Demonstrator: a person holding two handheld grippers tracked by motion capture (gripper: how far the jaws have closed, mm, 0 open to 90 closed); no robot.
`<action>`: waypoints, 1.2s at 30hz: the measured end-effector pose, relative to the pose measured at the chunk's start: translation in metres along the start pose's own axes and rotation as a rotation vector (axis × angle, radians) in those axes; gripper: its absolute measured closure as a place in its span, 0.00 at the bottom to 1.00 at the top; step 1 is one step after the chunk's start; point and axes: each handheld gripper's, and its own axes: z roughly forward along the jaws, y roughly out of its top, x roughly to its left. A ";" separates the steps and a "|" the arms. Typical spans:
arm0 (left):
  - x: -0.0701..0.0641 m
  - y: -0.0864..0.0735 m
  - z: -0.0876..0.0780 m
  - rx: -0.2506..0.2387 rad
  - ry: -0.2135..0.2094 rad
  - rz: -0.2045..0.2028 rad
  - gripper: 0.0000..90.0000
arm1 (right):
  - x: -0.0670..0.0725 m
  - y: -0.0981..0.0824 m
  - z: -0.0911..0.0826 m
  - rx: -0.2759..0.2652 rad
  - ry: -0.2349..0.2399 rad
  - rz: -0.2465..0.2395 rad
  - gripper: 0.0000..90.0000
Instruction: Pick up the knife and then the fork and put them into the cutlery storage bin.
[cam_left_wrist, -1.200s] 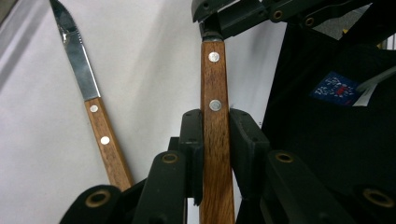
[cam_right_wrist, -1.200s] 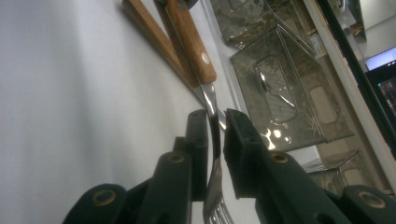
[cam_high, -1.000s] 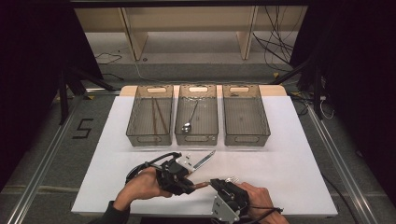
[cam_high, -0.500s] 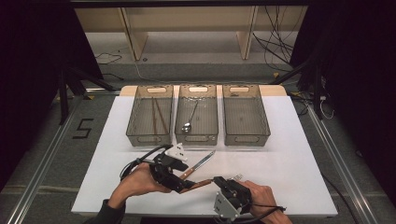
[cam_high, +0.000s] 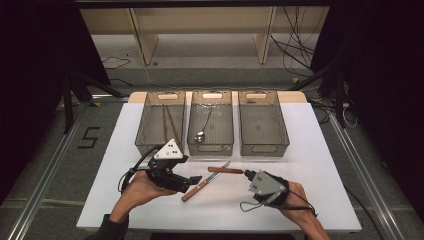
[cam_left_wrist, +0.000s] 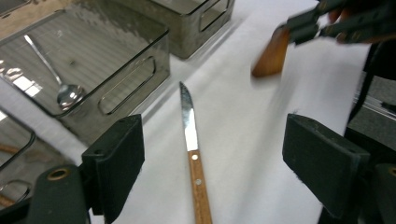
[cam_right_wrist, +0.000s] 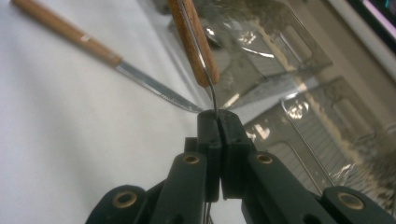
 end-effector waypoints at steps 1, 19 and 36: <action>0.001 -0.002 0.001 -0.005 0.008 -0.005 0.23 | -0.006 0.000 0.000 0.000 0.007 0.044 0.99; 0.008 -0.041 0.019 -0.052 0.101 -0.073 0.22 | -0.105 0.009 0.009 -0.006 0.116 0.605 0.99; 0.005 -0.059 0.024 -0.052 0.104 -0.104 0.19 | -0.162 0.020 0.041 0.090 0.065 0.737 0.99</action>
